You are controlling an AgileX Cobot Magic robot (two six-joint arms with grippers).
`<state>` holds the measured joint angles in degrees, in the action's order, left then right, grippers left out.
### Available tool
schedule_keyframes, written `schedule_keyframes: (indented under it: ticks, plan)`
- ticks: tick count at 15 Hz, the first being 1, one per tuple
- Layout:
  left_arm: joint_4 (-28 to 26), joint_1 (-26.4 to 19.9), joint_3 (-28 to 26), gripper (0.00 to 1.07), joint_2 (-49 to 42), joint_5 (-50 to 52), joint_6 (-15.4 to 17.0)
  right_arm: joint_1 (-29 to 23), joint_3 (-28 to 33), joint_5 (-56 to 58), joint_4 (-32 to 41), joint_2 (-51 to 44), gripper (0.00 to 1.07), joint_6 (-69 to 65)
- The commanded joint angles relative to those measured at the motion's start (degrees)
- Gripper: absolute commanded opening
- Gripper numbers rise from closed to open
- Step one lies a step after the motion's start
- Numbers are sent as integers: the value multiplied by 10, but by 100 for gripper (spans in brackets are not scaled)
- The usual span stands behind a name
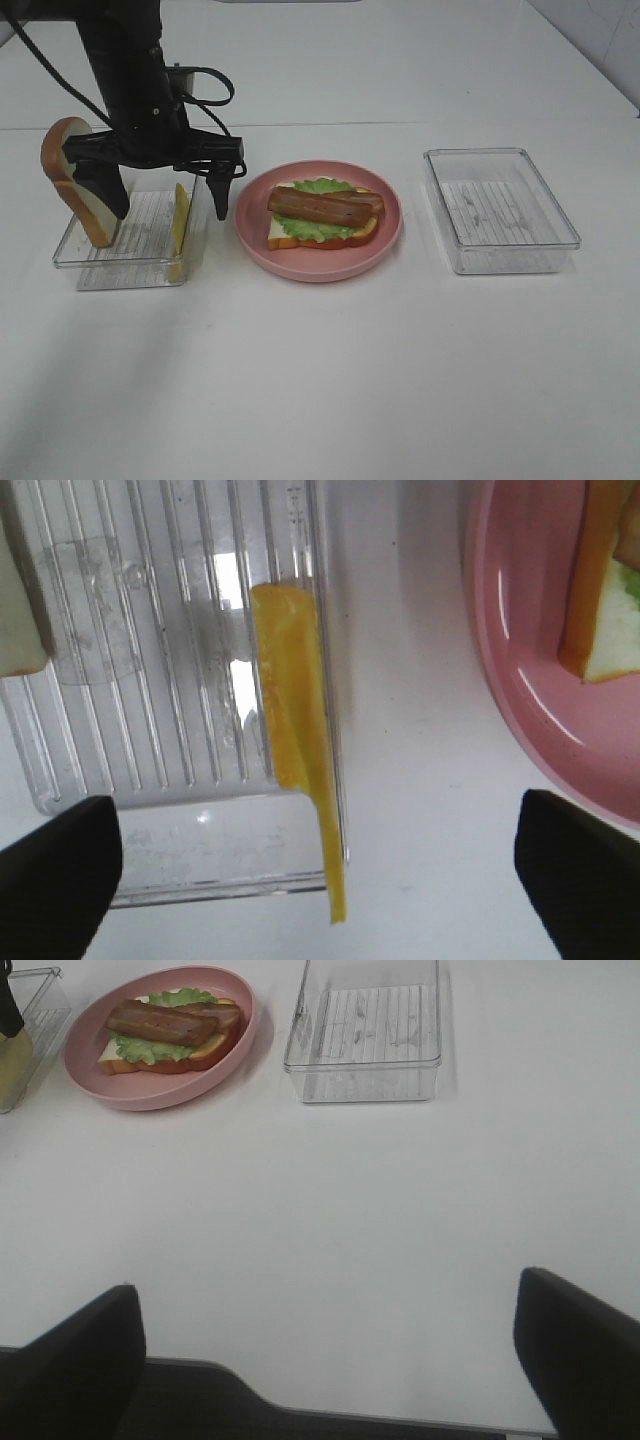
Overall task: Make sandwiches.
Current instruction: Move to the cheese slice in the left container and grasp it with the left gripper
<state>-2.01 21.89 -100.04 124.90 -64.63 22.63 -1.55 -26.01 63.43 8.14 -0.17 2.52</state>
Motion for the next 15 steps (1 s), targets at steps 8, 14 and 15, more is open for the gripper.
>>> schedule_keyframes:
  ticks: [8, 14, 15]
  plan:
    - [-3, -7, -3, 66, 30, 23, 8, 2, 2, -4, 2, -14, 96, 1]
    - [3, -7, -4, 27, 30, 23, 8, 2, 2, -4, 2, -14, 96, 1]
    - [3, -7, -4, 14, 30, 27, 5, 2, 2, -4, 2, -14, 96, 1]
